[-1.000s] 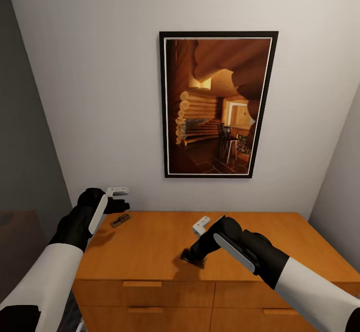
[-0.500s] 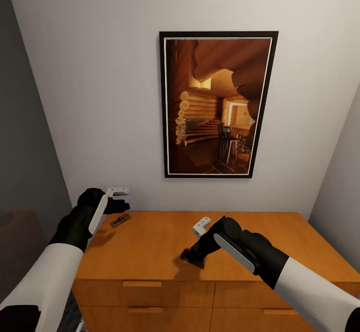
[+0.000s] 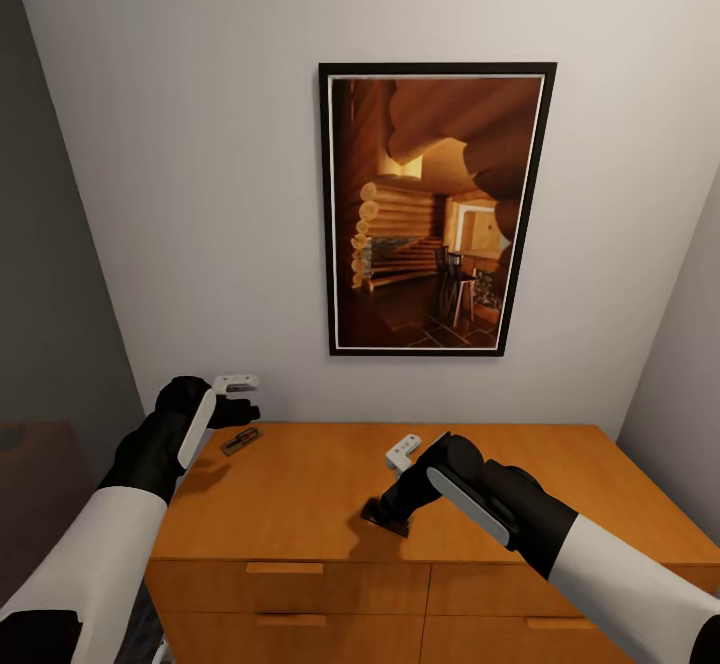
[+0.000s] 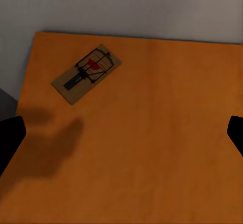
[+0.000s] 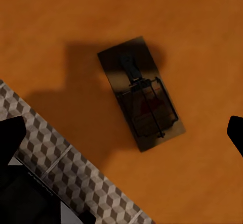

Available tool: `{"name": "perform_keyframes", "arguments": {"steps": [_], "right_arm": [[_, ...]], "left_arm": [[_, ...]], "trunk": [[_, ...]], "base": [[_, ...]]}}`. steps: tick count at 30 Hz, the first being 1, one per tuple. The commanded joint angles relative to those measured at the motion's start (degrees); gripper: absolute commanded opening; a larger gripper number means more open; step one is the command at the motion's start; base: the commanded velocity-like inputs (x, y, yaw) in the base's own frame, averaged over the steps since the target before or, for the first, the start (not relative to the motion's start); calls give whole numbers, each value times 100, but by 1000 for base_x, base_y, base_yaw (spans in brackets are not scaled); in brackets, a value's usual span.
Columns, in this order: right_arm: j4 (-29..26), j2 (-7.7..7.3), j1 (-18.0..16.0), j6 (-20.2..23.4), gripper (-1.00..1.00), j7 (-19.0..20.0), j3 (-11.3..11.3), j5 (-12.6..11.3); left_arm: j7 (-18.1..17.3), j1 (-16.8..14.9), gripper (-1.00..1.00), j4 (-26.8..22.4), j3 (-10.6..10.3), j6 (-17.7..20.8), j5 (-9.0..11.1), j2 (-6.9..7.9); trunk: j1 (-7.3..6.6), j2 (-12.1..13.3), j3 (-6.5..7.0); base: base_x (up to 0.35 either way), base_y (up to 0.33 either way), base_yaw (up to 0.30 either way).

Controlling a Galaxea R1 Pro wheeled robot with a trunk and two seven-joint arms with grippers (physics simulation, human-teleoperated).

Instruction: Take the four mousetraps from the cabinet in the bathroom and place them on the bathroom floor. Make sure all four end up on the same floor surface, and ensure that at least two of them are either under or directly next to the same bathroom sink.

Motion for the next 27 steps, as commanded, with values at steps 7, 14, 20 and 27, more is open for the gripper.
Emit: {"name": "perform_keyframes", "arguments": {"steps": [7, 14, 20, 27], "right_arm": [[-11, -5, -9, 14, 100, 48, 5, 51], [-2, -9, -10, 14, 100, 48, -4, 57], [4, -10, -9, 14, 100, 48, -28, 56], [121, -3, -9, 14, 100, 48, -88, 55]], "left_arm": [[29, -3, 100, 1, -7, 22, 63, 3], [27, -2, 100, 73, -7, 22, 65, 0], [27, -2, 100, 117, -7, 22, 67, -2], [26, -4, 100, 211, -7, 22, 63, -2]], "trunk": [[3, -10, -11], [3, -10, -11], [3, -10, -11], [3, -10, -11]], "base": [[0, 0, 0], [0, 0, 0], [0, 0, 0], [0, 0, 0]]}}
